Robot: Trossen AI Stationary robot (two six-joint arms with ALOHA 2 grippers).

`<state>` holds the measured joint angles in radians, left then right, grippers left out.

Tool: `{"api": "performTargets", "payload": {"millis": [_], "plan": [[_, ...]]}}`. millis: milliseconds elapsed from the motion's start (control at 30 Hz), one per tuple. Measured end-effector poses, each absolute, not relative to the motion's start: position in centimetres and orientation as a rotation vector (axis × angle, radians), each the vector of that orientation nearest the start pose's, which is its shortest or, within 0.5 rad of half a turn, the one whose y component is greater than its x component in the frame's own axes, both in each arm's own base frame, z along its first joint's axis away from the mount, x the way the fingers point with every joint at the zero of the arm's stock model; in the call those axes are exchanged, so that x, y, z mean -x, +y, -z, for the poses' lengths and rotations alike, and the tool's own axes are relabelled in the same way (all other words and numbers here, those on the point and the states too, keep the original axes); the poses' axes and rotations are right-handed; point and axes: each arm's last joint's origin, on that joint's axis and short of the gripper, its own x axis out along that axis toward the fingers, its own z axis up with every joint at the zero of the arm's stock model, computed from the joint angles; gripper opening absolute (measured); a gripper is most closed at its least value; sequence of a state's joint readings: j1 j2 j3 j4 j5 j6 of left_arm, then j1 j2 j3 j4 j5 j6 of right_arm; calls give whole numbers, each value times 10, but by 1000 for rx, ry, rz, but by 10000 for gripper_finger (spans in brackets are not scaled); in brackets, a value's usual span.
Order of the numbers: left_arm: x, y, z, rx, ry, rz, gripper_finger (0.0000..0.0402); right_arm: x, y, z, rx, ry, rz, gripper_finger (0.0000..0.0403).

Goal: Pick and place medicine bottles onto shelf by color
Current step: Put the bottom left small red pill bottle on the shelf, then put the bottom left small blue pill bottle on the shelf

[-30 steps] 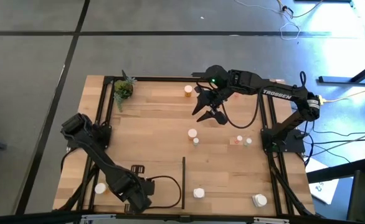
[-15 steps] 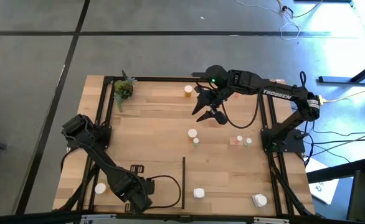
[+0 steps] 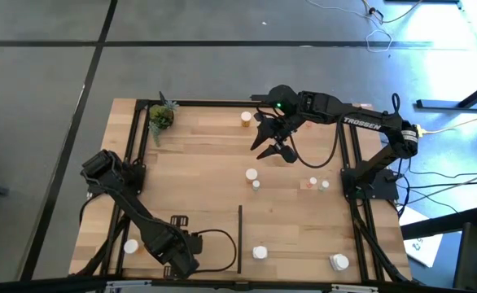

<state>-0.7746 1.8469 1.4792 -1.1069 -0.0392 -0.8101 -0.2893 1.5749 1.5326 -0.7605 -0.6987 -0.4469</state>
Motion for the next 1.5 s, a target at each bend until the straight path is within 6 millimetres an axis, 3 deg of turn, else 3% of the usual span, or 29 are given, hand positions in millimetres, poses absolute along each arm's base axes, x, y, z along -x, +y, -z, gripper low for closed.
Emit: {"api": "performTargets", "payload": {"millis": [1100,1500], "plan": [[-255,-246,-233,86,1458,30,139,-322,-77,-352,39,604,-532,174],[-252,-244,-233,55,1498,43,170,-322,-77,-352,39,604,-532,174]]}}
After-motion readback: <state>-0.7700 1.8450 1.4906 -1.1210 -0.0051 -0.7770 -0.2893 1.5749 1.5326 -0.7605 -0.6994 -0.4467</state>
